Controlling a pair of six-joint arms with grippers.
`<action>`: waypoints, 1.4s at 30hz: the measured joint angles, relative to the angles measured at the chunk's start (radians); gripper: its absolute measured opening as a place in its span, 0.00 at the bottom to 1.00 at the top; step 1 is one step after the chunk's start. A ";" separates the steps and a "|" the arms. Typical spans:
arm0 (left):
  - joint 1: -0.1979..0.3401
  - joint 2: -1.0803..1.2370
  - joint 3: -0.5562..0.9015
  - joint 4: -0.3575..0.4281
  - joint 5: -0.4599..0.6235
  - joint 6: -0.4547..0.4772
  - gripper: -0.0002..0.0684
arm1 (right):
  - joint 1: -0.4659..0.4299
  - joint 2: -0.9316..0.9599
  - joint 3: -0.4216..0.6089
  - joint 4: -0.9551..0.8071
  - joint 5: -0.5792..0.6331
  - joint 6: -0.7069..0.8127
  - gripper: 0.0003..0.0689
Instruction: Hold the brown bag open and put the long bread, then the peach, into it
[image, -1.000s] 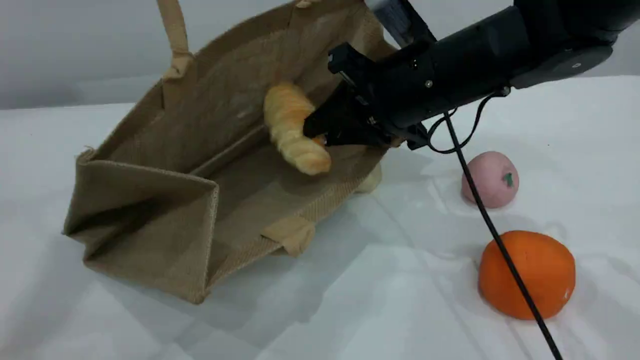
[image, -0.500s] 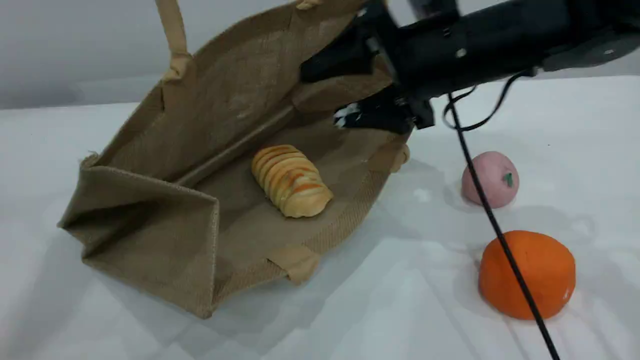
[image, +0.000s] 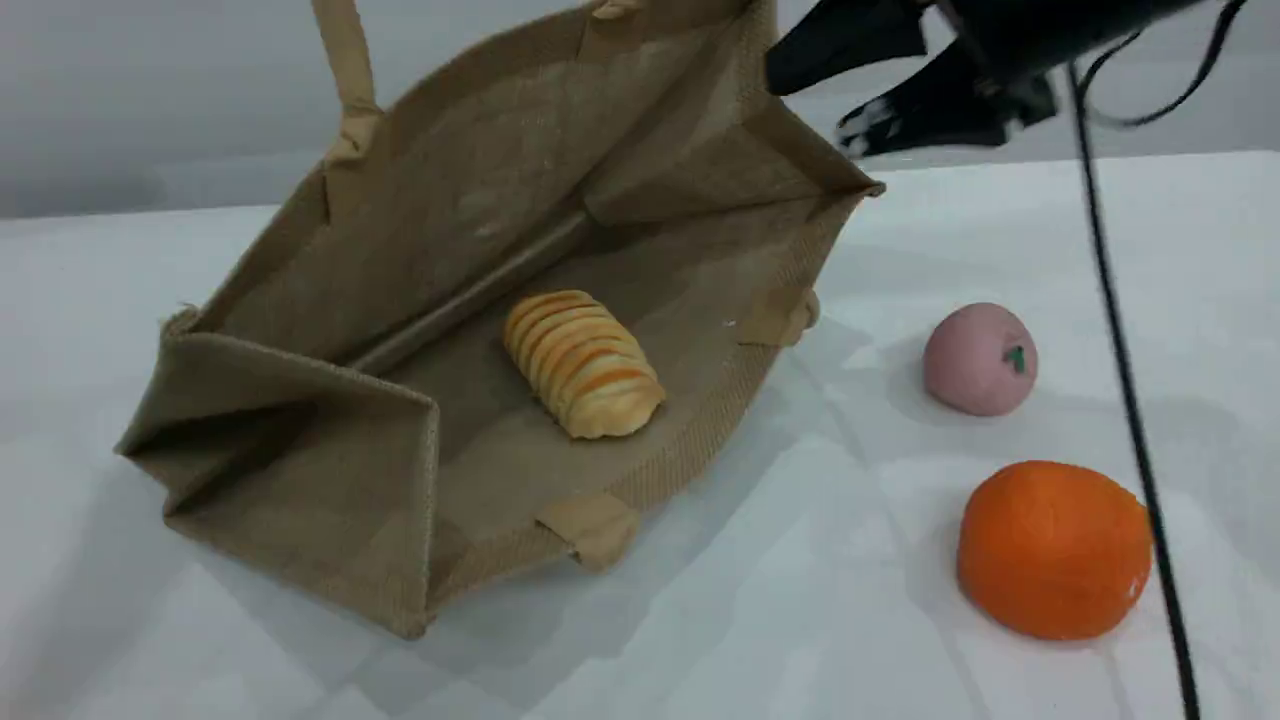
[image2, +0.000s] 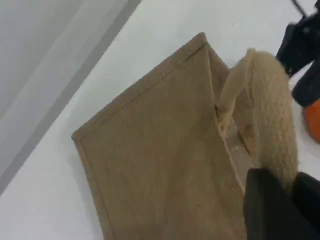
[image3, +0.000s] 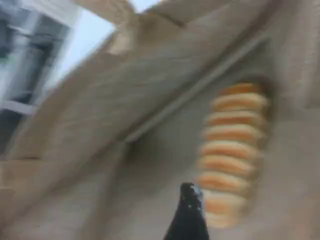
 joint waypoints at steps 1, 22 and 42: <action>0.000 0.000 0.000 0.000 0.000 0.000 0.13 | 0.000 -0.020 0.000 -0.047 -0.029 0.025 0.78; 0.000 0.000 0.000 0.001 0.000 0.000 0.13 | 0.000 -0.168 -0.091 -1.124 -0.012 0.940 0.77; 0.000 0.000 0.000 0.001 0.000 0.000 0.13 | 0.012 0.063 -0.091 -1.020 -0.136 0.839 0.77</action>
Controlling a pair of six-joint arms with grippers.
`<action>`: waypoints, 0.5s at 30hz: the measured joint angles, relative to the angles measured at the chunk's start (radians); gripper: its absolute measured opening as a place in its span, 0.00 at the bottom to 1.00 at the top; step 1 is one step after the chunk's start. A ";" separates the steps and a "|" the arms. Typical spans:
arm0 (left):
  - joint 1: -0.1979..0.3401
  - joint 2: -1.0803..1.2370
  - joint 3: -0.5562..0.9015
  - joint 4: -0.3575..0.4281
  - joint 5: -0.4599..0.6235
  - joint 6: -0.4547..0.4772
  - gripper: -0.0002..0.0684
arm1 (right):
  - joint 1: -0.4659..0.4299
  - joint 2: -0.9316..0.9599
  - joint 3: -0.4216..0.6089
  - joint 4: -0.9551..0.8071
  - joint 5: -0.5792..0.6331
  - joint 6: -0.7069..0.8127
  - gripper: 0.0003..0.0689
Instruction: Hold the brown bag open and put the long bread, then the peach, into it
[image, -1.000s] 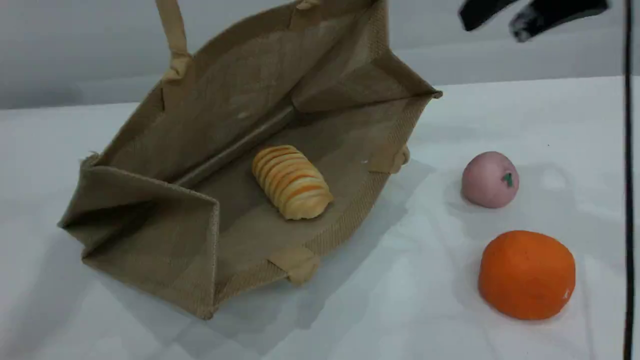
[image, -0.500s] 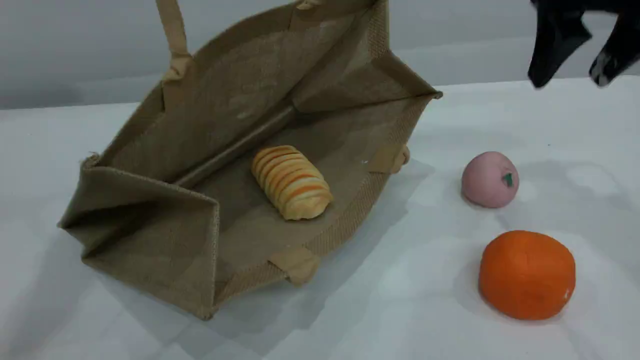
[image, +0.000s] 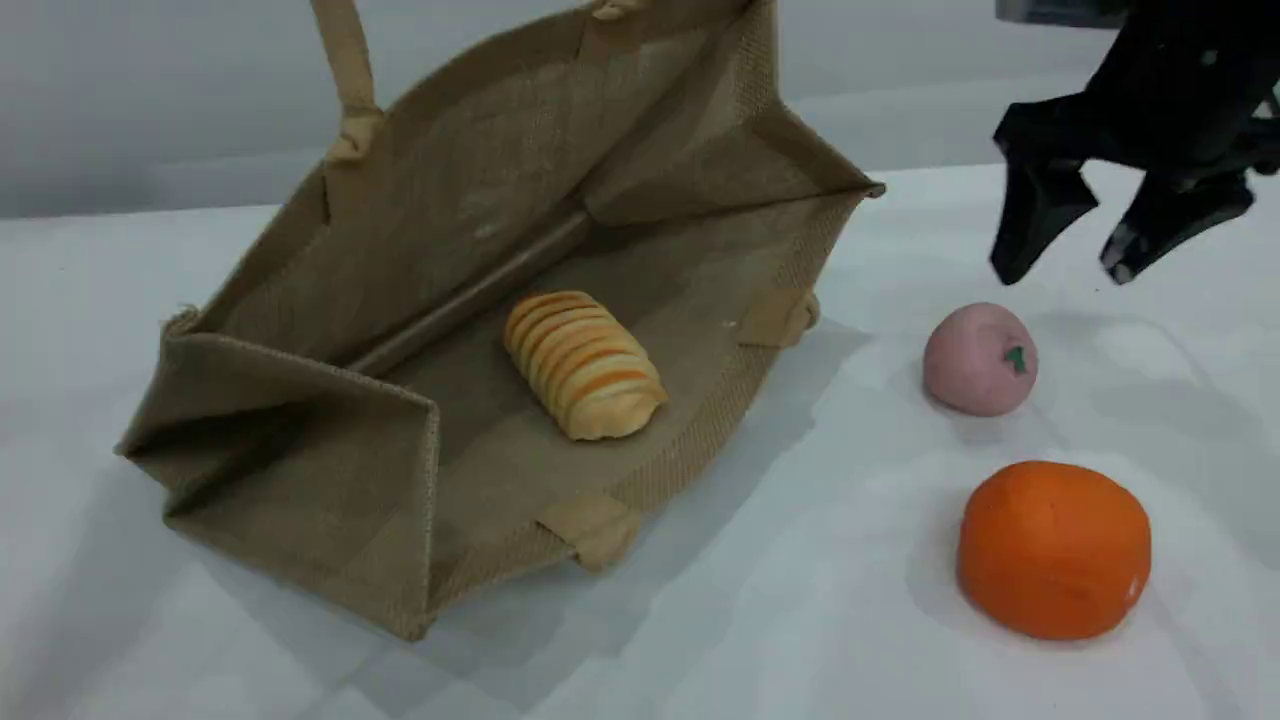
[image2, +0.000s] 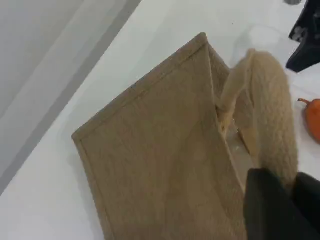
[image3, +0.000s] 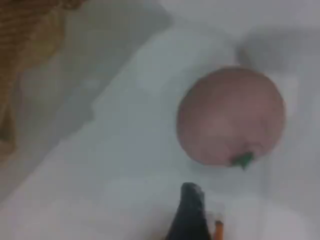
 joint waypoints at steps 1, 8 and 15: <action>0.000 0.000 0.000 0.000 0.000 0.000 0.13 | 0.005 0.007 -0.001 0.010 -0.008 -0.004 0.77; 0.000 0.000 0.001 0.000 0.000 -0.024 0.13 | 0.058 0.093 -0.067 0.009 -0.015 -0.003 0.77; 0.000 0.000 0.001 0.000 0.000 -0.023 0.13 | 0.067 0.159 -0.108 -0.027 -0.018 -0.002 0.77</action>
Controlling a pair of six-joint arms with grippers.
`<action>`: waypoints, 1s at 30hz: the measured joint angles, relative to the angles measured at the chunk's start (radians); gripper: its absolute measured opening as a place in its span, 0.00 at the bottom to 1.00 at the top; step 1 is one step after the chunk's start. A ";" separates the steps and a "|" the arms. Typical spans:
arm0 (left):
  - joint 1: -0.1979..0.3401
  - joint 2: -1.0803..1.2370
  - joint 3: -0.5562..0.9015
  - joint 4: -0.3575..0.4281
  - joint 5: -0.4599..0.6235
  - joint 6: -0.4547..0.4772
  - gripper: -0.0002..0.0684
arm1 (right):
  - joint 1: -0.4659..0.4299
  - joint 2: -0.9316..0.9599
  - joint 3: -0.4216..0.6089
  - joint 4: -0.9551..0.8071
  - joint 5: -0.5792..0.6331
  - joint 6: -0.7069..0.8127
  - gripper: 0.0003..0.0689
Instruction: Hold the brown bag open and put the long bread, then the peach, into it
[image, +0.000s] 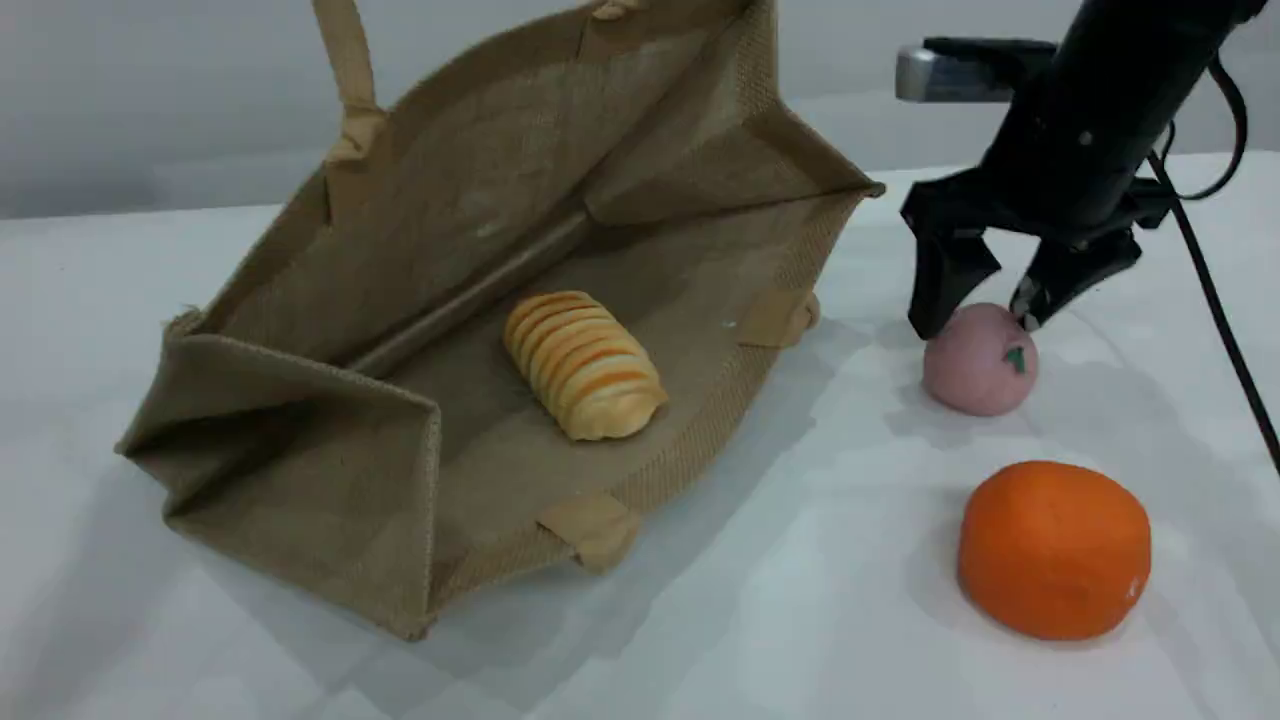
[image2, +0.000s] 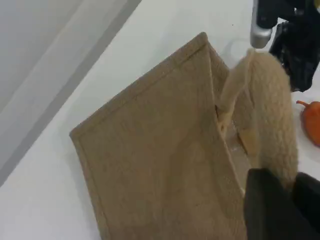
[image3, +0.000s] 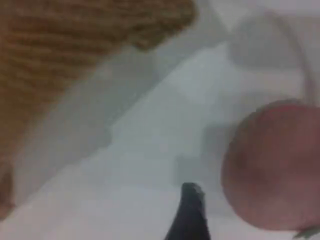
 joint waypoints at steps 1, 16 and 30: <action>0.000 0.000 0.000 0.000 0.000 0.000 0.13 | 0.000 0.003 -0.001 -0.010 -0.002 0.000 0.77; 0.000 0.000 0.000 0.000 0.000 -0.001 0.13 | 0.000 0.046 -0.001 -0.097 -0.022 0.011 0.45; 0.000 0.000 0.000 0.000 0.000 -0.003 0.13 | 0.000 -0.086 0.000 -0.231 0.115 0.019 0.03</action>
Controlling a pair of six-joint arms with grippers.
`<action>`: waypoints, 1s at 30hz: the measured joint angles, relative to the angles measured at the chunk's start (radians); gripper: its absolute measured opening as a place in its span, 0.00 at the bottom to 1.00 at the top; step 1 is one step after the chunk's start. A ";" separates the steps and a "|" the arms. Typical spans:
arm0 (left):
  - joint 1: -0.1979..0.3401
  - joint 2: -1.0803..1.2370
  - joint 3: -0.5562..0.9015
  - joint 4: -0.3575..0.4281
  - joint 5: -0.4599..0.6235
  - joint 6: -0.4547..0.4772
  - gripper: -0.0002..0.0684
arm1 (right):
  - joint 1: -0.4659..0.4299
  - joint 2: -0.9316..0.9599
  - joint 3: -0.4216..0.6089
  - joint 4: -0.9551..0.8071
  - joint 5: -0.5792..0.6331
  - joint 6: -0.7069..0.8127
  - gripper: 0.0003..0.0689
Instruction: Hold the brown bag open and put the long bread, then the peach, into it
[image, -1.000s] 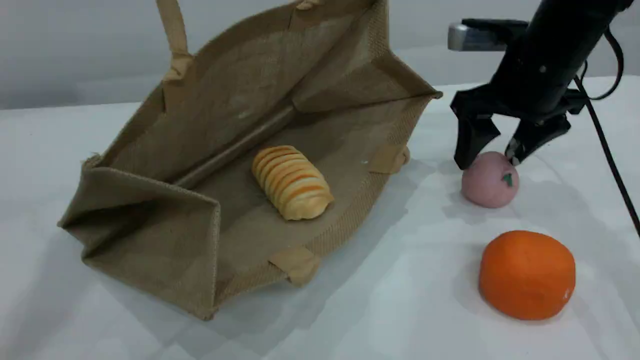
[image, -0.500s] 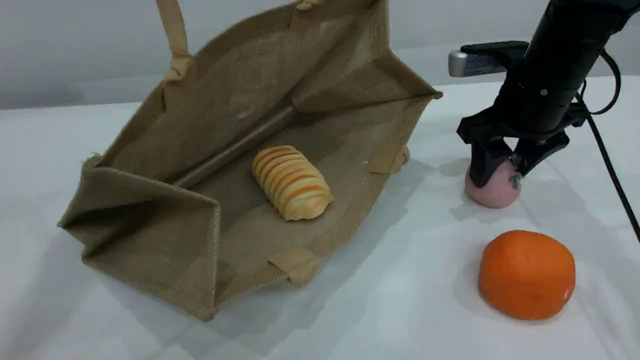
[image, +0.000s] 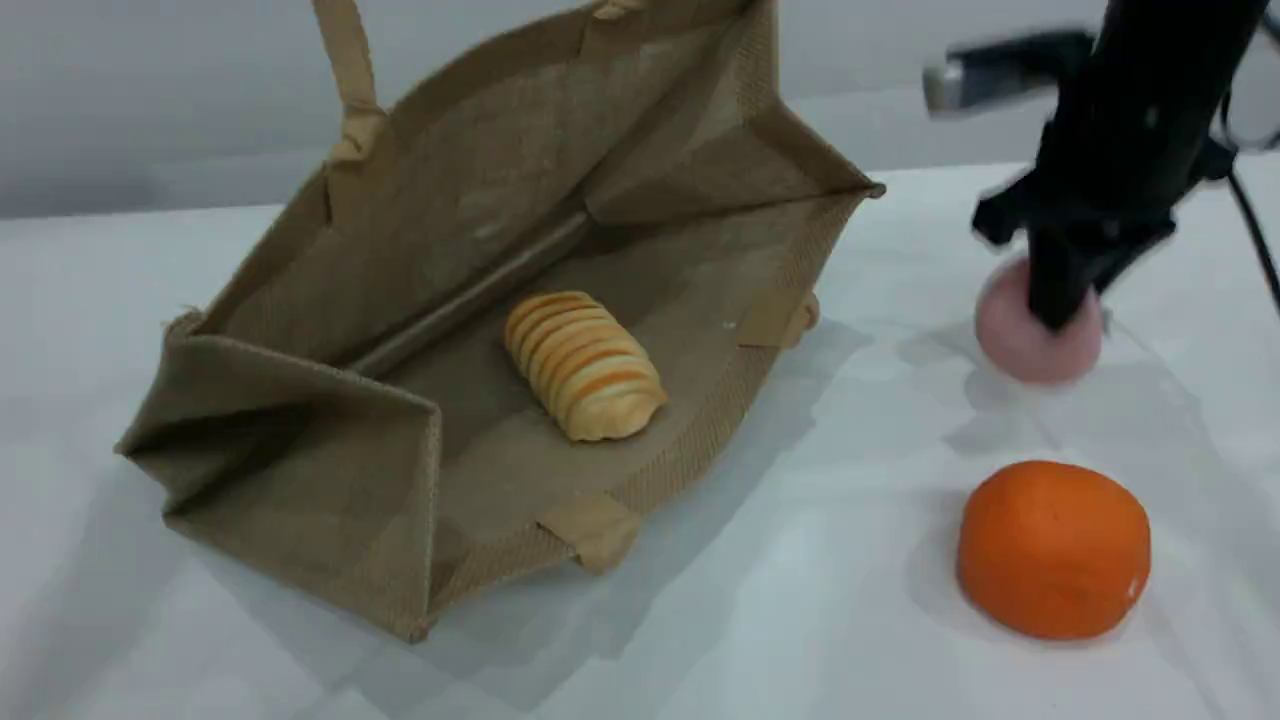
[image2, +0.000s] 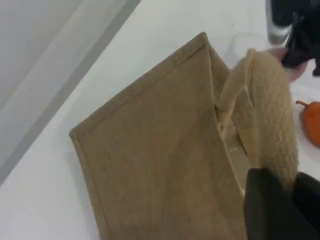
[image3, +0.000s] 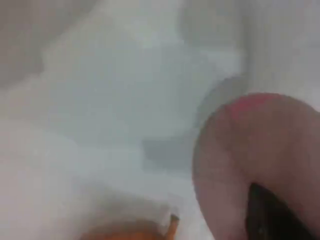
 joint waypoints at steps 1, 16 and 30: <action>0.000 0.000 0.000 0.000 0.000 0.000 0.13 | 0.000 -0.026 0.000 0.004 0.010 0.000 0.03; 0.000 0.000 0.000 0.000 0.000 -0.002 0.13 | 0.010 -0.422 0.182 0.287 -0.011 -0.193 0.03; 0.000 0.000 0.000 0.000 0.000 -0.001 0.13 | 0.232 -0.613 0.561 0.564 -0.403 -0.614 0.03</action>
